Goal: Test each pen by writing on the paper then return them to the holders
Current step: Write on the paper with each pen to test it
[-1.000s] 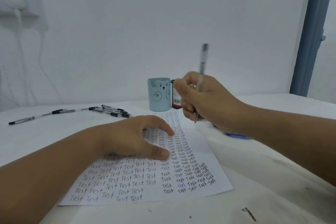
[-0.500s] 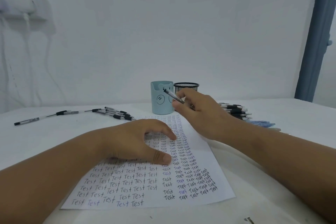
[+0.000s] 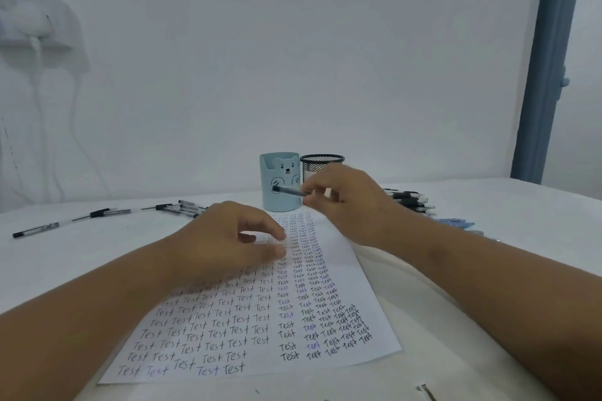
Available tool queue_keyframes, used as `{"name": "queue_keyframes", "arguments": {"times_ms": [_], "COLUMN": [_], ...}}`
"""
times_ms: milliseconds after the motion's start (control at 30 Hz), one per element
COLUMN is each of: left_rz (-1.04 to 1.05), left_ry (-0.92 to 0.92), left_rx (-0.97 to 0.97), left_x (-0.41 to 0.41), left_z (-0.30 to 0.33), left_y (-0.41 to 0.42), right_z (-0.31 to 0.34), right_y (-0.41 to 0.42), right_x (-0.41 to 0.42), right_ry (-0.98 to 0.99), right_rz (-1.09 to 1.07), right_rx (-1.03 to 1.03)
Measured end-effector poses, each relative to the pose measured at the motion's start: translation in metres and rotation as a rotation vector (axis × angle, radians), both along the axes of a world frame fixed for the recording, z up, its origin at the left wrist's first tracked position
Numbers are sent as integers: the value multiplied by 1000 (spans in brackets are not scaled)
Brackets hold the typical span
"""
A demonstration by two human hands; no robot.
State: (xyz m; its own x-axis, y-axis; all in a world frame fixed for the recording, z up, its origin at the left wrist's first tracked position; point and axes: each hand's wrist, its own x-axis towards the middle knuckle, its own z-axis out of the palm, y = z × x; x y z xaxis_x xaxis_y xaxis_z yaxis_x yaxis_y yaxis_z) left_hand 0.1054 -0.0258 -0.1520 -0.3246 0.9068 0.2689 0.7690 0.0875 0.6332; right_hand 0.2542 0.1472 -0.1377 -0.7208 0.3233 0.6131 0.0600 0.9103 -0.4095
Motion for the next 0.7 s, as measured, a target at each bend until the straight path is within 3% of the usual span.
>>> {"name": "queue_keyframes", "arguments": {"times_ms": [100,233,333,500,700], "left_rz": [48,70,62,75,95], "left_ry": [46,34,56,72,62], "left_rx": [18,10,10,-5,-4], "left_x": [-1,-3,0,-1,-1], "left_z": [1,2,3,2,4], "left_y": [-1,-2,-1,-1,-1], "right_z": [7,10,8,3,5], "right_y": [32,76,94,92,90], "right_x": [4,24,32,31,30], "right_ry": [-19,-77,-114,-299,-291], "right_rz": [-171,-391,-513,-537,-552], "right_rx": [70,-45,-22,-24,-14]}}
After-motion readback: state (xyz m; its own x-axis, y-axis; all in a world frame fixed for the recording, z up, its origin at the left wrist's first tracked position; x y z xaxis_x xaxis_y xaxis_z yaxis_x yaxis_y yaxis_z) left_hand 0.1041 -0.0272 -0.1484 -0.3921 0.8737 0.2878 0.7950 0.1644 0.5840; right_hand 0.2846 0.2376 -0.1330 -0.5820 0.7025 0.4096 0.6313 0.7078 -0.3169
